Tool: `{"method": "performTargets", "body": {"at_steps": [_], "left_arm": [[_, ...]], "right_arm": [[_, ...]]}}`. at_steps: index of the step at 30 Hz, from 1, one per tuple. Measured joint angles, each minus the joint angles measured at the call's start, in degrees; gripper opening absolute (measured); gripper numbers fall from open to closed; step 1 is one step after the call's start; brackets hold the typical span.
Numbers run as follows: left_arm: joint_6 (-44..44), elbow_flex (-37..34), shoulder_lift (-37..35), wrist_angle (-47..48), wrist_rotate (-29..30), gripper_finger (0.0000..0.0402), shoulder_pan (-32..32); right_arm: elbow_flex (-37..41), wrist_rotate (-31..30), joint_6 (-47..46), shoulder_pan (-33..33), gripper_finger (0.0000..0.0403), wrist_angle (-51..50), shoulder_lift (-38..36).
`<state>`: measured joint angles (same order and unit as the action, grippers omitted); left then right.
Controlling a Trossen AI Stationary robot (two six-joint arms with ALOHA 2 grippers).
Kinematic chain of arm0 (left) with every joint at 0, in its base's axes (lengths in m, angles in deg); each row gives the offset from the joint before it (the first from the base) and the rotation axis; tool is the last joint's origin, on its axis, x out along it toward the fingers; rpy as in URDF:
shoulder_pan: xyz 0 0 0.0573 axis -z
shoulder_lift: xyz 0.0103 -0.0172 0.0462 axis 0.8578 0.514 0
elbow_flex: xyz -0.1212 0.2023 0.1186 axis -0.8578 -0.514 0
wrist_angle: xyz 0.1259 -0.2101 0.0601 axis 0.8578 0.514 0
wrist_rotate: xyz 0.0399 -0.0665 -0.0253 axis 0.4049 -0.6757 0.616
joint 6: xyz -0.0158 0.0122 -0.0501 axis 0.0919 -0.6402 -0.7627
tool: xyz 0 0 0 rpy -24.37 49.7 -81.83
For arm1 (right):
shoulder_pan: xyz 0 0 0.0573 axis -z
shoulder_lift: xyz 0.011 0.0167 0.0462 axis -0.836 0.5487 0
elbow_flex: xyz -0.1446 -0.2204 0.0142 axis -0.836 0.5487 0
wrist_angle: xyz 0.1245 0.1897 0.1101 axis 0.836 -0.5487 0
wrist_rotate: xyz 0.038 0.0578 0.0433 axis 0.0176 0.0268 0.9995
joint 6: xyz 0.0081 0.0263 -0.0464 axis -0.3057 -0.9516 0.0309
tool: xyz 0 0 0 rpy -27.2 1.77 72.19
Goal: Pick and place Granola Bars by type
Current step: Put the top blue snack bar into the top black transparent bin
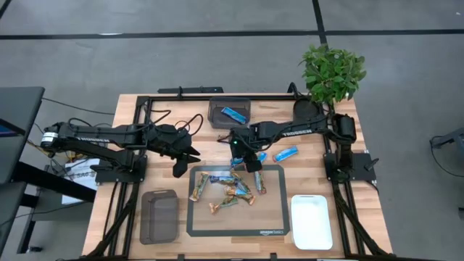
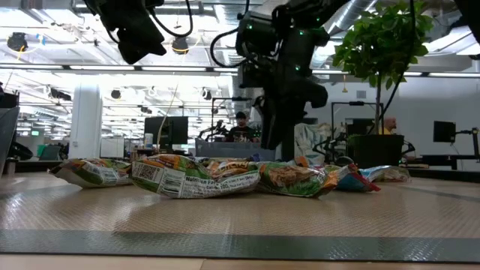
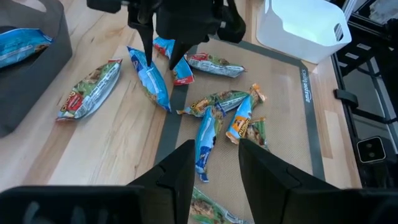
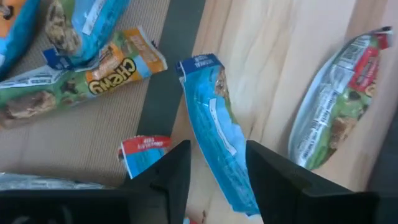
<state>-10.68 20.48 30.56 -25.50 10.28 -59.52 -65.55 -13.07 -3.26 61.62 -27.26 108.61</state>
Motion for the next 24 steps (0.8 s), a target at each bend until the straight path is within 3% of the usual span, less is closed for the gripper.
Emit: {"method": "performTargets", "body": {"at_steps": [10,24], "left_arm": [[-0.9,0.0,0.0,0.1,0.0,0.0116,0.0],[-1.2,0.0,0.0,0.2,0.4,0.0116,0.0]], "right_arm": [[2.4,-5.7,-0.5,0.1,0.0227,3.7,0.2],[7.1,-2.4,-0.5,1.3,0.0211,4.8,0.2]]}}
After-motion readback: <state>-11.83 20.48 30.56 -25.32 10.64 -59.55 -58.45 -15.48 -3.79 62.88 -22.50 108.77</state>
